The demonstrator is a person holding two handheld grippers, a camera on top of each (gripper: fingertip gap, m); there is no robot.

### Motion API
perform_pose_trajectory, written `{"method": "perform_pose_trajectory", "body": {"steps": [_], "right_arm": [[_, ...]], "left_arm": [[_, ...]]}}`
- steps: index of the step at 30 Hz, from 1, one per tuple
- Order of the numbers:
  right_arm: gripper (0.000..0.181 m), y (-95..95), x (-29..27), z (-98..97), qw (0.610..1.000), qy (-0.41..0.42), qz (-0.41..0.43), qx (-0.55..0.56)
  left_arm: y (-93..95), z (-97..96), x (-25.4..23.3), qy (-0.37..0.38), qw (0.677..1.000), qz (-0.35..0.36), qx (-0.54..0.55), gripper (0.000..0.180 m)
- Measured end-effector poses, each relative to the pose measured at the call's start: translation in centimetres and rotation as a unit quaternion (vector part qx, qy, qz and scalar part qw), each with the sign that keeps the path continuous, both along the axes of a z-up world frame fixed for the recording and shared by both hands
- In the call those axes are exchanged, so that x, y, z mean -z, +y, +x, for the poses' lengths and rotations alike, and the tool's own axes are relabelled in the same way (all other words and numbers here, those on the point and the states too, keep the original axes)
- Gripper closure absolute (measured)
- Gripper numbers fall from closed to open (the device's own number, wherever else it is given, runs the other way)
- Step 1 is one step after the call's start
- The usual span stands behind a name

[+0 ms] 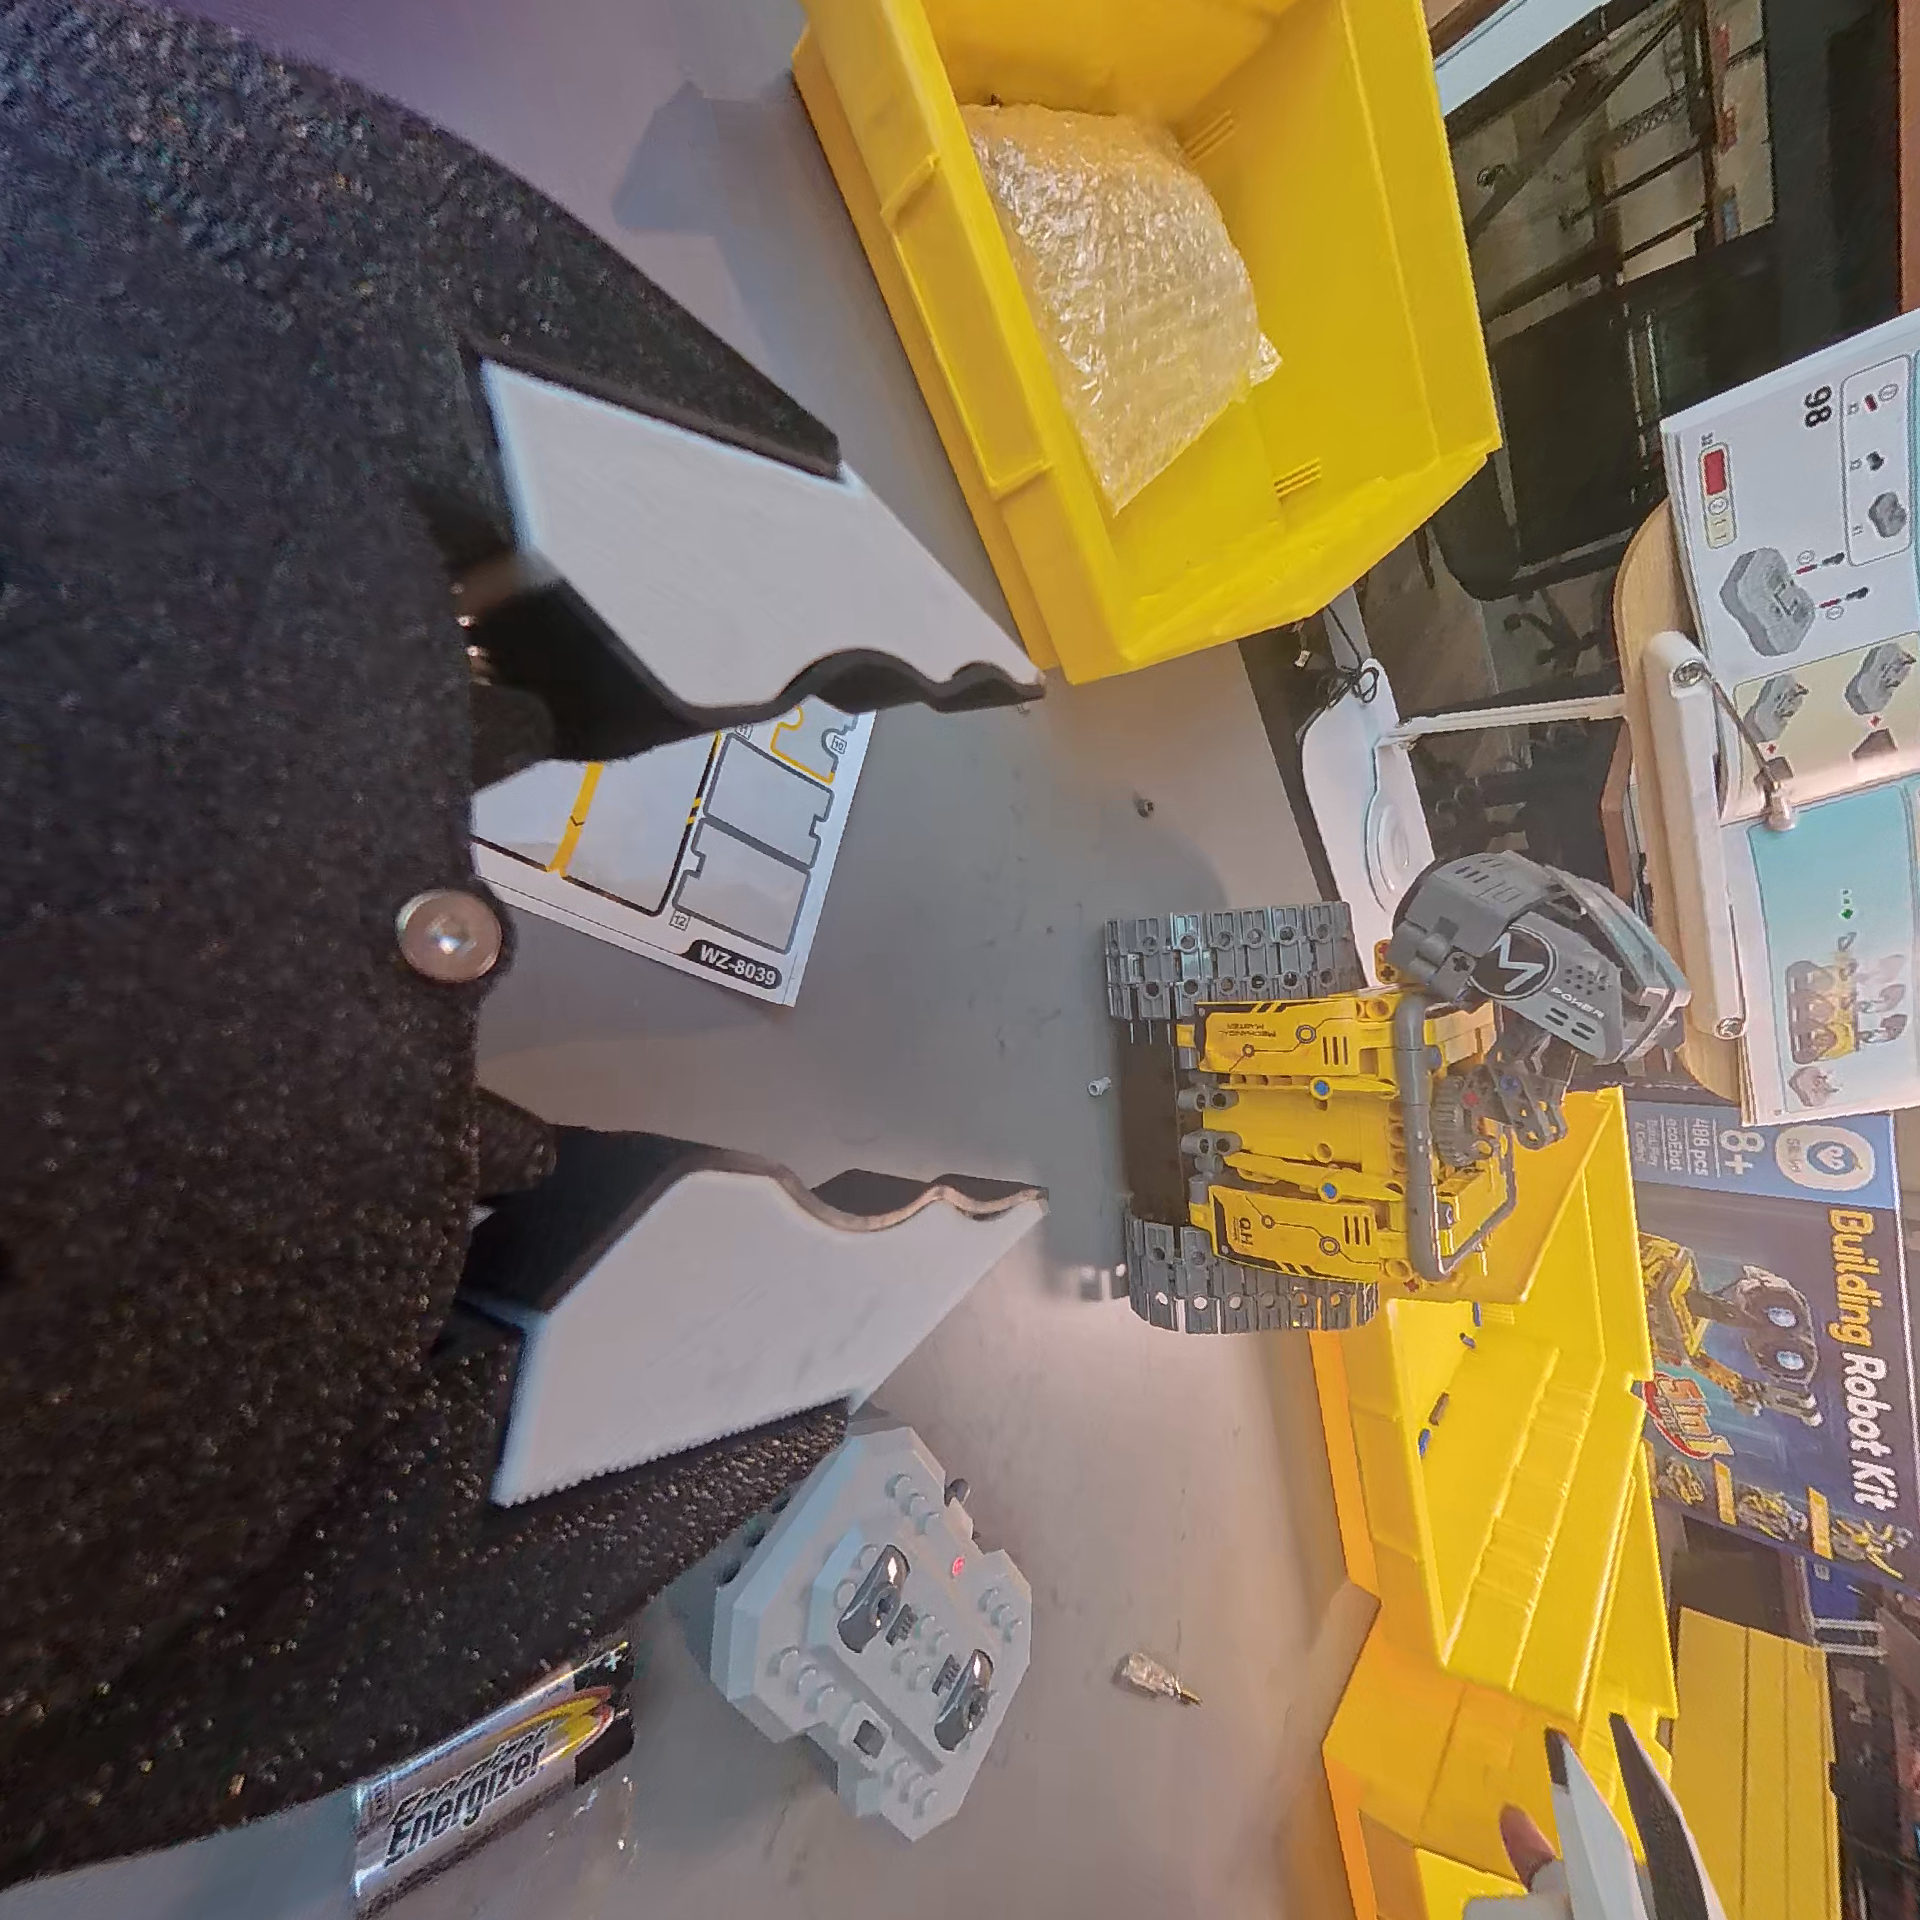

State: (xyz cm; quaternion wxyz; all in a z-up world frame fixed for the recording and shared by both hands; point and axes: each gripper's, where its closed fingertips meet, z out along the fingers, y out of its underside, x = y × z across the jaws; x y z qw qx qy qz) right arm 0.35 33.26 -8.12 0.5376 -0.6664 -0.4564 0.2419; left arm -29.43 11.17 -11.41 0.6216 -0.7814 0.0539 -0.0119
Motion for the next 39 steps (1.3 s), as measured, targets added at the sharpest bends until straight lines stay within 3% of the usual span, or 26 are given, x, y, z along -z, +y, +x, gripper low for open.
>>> {"method": "perform_pose_trajectory", "body": {"steps": [5, 9, 12, 14, 16, 25, 32, 39], "right_arm": [[0.131, -2.6, 2.9, -5.2, 0.995, -0.014, -0.051, -0.082], [0.127, -6.5, 5.2, -11.3, 0.975, 0.002, -0.156, -0.159], [0.120, -7.6, 7.3, -15.4, 0.963, -0.001, -0.222, -0.154], [0.135, -8.1, 8.3, -17.1, 0.958, -0.013, -0.245, -0.151], [0.167, -7.8, 8.3, -17.8, 0.962, -0.013, -0.236, -0.140], [0.174, -12.5, 7.2, -17.1, 0.945, -0.022, -0.211, -0.249], [0.174, -15.5, 5.3, -16.2, 0.939, -0.025, -0.192, -0.286], [0.174, -16.5, 1.4, -17.0, 0.943, -0.024, -0.179, -0.281]], "left_arm": [[0.3, 0.0, 0.3, 0.008, 1.000, -0.008, -0.003, 0.091], [0.5, 0.0, 0.5, 0.011, 1.000, -0.012, -0.003, 0.091], [0.4, -0.1, 0.4, 0.012, 1.000, -0.009, -0.004, 0.091], [0.3, -0.1, 0.1, 0.009, 1.000, -0.001, -0.005, 0.092], [0.1, -0.2, -0.1, 0.005, 1.000, 0.006, -0.006, 0.092], [0.0, 0.4, -0.2, 0.010, 1.000, 0.008, 0.012, 0.093], [0.7, 3.3, -0.4, 0.072, 0.995, 0.012, 0.065, 0.090], [4.1, 4.9, -3.2, 0.276, 0.958, 0.027, 0.069, 0.084]]}}
